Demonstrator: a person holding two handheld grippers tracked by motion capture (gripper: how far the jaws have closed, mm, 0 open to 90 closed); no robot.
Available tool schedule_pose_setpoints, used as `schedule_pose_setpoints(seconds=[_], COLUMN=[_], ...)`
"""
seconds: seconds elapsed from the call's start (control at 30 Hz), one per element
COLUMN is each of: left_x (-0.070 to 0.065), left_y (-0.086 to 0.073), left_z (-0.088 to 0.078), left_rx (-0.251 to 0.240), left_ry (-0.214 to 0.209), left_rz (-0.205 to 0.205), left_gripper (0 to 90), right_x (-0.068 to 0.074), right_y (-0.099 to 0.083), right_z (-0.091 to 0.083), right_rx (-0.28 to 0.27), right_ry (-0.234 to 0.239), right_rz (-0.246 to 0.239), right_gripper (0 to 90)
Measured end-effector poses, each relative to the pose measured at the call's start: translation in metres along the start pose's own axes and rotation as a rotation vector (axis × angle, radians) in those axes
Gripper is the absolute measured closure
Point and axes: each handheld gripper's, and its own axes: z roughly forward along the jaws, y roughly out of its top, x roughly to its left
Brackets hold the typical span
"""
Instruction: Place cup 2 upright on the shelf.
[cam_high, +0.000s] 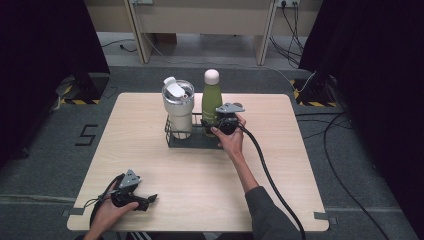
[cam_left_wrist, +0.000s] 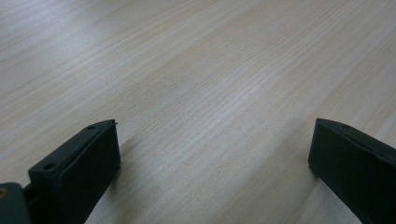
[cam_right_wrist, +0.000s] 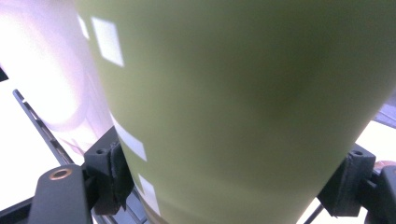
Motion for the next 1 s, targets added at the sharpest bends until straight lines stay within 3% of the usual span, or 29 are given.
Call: schedule_pose_setpoints(seconds=[0.67,1.0], left_x=[0.0000,0.0000], left_y=[0.0001,0.0000], left_z=[-0.0002,0.0000], left_rx=[0.002,0.000], left_ry=[0.000,0.000], left_rz=[0.001,0.001], left_gripper=[1.6,1.6], right_x=[-0.0005,-0.0018], right_y=[-0.0020,-0.0018], right_z=[-0.0023,-0.0051], right_rx=[0.015,0.013], right_ry=[0.004,-0.010], right_rz=[-0.034,-0.018], right_gripper=[20.5,15.1])
